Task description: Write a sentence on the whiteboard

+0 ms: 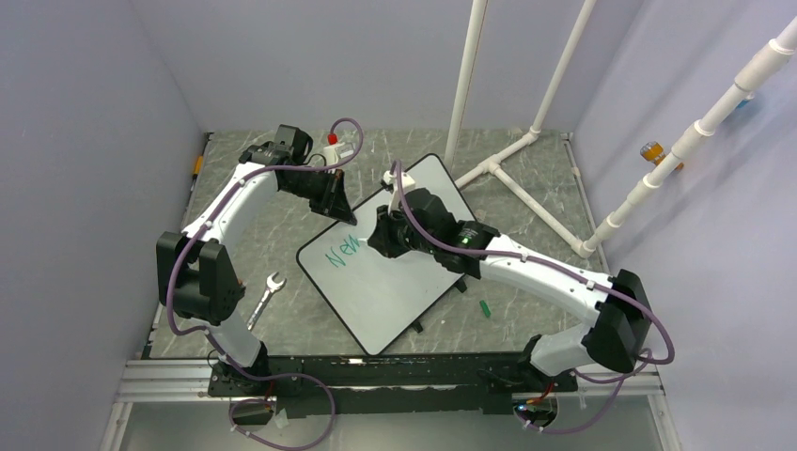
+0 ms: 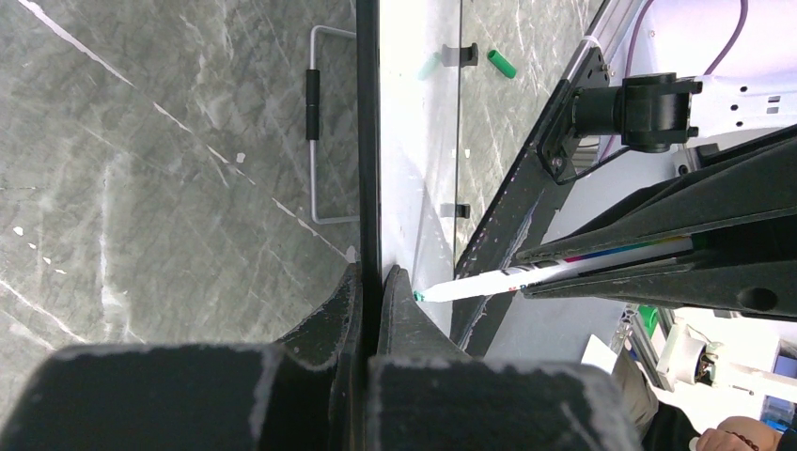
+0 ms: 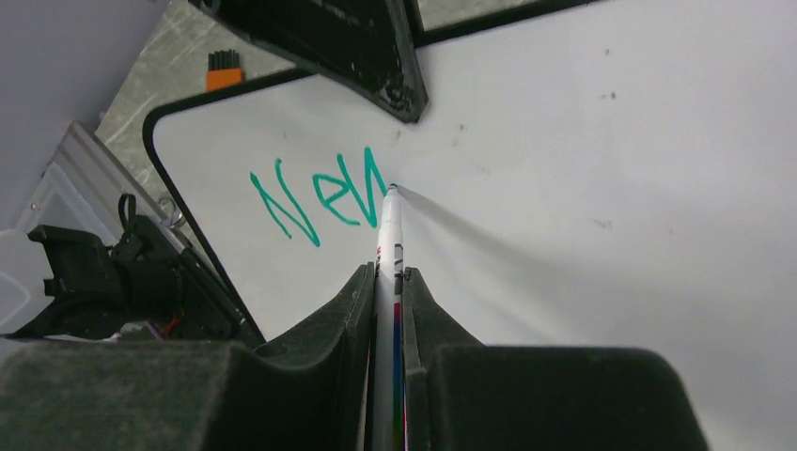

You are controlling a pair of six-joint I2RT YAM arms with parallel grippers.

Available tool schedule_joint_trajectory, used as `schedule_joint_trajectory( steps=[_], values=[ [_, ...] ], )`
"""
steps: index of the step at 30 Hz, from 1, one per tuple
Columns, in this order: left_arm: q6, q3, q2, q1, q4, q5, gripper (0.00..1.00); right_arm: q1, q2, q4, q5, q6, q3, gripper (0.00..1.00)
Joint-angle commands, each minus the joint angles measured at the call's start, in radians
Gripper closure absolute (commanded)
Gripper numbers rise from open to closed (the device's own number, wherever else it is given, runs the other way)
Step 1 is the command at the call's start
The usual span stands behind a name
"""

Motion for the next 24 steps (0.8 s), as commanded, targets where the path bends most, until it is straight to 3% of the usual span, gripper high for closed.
schedule_joint_trajectory(
  steps=[1, 14, 24],
  values=[
    [0.069, 0.005, -0.047, -0.004, 0.082, -0.094, 1.0, -0.023, 0.043, -0.022, 0.034, -0.046, 0.08, 1.0],
    [0.07, 0.004, -0.044, -0.003, 0.081, -0.105, 1.0, -0.033, 0.043, -0.035, 0.009, -0.059, 0.117, 1.0],
    [0.087, 0.018, -0.024, -0.004, 0.077, -0.111, 1.0, -0.033, -0.18, -0.061, 0.038, -0.014, 0.02, 1.0]
  ],
)
